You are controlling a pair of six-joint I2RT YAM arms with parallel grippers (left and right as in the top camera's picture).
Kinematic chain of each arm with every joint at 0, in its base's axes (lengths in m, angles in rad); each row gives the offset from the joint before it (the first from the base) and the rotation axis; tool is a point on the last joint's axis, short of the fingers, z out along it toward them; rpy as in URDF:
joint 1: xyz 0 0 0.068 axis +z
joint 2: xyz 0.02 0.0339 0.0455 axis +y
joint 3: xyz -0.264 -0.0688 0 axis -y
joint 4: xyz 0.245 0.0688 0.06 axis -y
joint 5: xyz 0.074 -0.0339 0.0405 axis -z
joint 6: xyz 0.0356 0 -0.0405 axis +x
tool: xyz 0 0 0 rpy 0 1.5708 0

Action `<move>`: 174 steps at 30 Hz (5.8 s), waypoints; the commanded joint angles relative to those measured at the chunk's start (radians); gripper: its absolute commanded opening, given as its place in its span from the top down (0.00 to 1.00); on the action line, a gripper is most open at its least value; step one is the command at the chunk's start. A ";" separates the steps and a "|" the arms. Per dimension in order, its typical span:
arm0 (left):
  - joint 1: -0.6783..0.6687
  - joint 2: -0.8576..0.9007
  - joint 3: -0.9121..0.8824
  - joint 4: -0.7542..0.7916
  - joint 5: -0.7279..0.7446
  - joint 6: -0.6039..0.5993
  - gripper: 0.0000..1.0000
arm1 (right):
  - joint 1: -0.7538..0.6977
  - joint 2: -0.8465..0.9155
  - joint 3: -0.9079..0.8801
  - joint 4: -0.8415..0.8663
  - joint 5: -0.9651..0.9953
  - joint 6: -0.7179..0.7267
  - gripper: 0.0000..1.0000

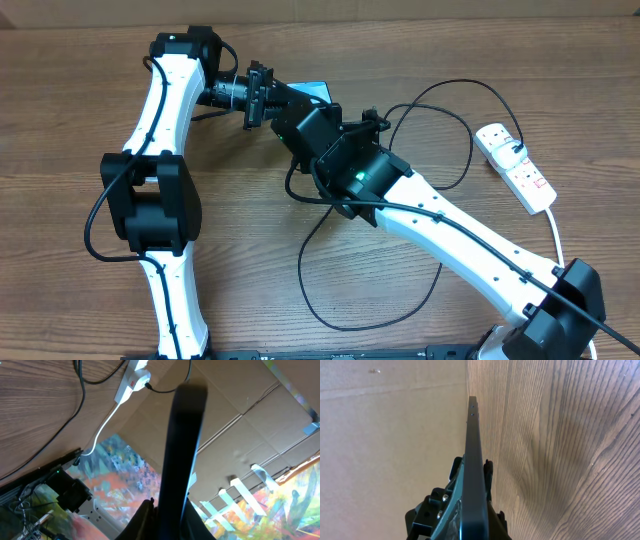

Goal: Plug charger to phone and switch on socket

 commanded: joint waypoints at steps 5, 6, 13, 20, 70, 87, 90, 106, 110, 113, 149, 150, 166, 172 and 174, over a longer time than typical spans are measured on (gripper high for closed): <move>-0.002 0.004 0.023 0.001 -0.008 -0.006 0.96 | -0.003 -0.048 0.019 0.011 -0.009 0.078 0.96; -0.002 0.004 0.023 0.000 -0.007 -0.006 0.96 | -0.003 -0.048 0.019 0.011 -0.011 0.078 0.96; -0.002 0.004 0.023 0.000 -0.006 -0.006 0.96 | -0.003 -0.048 0.019 0.010 -0.010 0.064 0.82; -0.002 0.004 0.023 0.024 -0.010 -0.005 0.96 | -0.011 -0.049 0.019 0.045 0.001 -0.181 0.00; 0.055 -0.286 0.020 0.119 -0.898 0.465 0.96 | -0.329 0.184 -0.122 -0.351 -0.718 -1.211 0.07; 0.077 -0.286 0.020 0.119 -0.926 0.413 0.96 | -0.256 0.309 -0.121 -0.332 -0.606 -1.076 0.33; 0.077 -0.286 0.020 0.119 -0.926 0.413 0.96 | -0.254 0.314 -0.109 -0.340 -0.588 -1.078 0.34; 0.076 -0.286 0.020 0.107 -0.925 0.414 0.96 | -0.244 0.465 0.119 -0.510 -0.537 -1.094 0.40; 0.076 -0.286 0.020 0.107 -0.925 0.413 0.96 | -0.227 0.465 0.110 -0.502 -0.520 -1.066 0.40; 0.076 -0.286 0.020 0.108 -0.925 0.413 0.96 | -0.217 0.465 0.107 -0.504 -0.505 -1.049 0.40; 0.076 -0.286 0.020 0.103 -0.925 0.413 0.96 | -0.219 0.543 0.105 -0.480 -0.487 -1.035 0.59; 0.076 -0.286 0.020 0.103 -0.925 0.413 0.96 | -0.219 0.544 0.105 -0.476 -0.482 -1.036 0.60; 0.076 -0.286 0.020 0.100 -0.925 0.413 0.96 | -0.222 0.544 0.105 -0.462 -0.463 -1.035 0.61; 0.076 -0.286 0.020 0.100 -0.925 0.413 0.96 | -0.222 0.544 0.105 -0.462 -0.463 -1.035 0.74; 0.076 -0.286 0.020 0.100 -0.925 0.413 0.96 | -0.222 0.544 0.105 -0.462 -0.463 -1.035 0.75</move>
